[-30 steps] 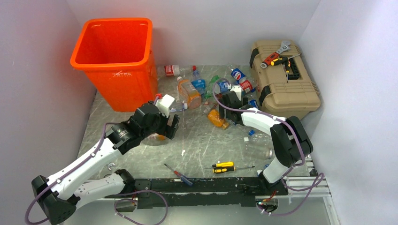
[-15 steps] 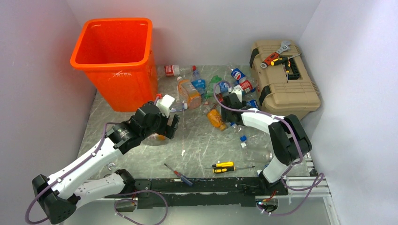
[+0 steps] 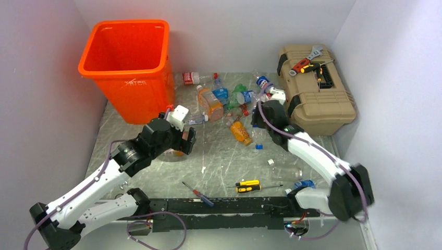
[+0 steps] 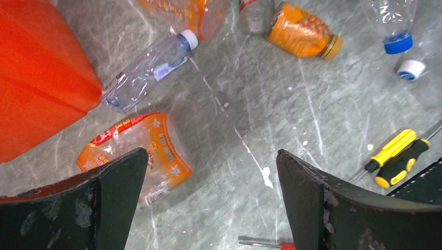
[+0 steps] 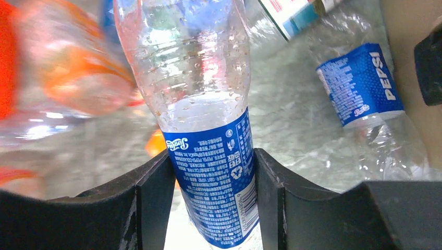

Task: Put the plastic bottles in the bin
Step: Pick up the plastic bottle at the center of the board.

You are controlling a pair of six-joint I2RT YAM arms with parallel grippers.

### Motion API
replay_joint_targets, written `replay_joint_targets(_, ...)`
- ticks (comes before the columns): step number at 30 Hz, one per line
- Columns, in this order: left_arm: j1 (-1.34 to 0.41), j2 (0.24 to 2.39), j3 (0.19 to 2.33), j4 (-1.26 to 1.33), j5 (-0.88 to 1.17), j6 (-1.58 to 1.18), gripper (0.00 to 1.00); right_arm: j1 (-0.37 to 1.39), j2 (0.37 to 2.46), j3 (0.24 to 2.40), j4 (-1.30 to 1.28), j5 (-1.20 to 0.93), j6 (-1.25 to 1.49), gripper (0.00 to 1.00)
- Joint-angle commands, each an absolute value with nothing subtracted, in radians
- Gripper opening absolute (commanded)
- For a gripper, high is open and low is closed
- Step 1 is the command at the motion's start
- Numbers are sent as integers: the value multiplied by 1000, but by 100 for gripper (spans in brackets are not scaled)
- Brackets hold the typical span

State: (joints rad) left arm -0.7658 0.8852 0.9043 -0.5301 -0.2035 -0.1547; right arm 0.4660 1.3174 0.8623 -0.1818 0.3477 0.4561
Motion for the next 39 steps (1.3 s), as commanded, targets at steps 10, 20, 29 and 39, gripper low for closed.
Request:
replay_joint_targets(10, -770, 753, 695, 213, 352, -467, 99, 468, 762, 493, 555, -97, 899, 49)
replay_joint_targets(20, -770, 1011, 730, 411, 531, -560, 99, 606, 830, 507, 810, -142, 1007, 49)
replay_joint_targets(29, -772, 1051, 699, 457, 612, -584, 96, 652, 863, 495, 887, -127, 1029, 48)
replay_joint_targets(39, -774, 1092, 699, 454, 714, -613, 63, 652, 854, 476, 927, -103, 1025, 48)
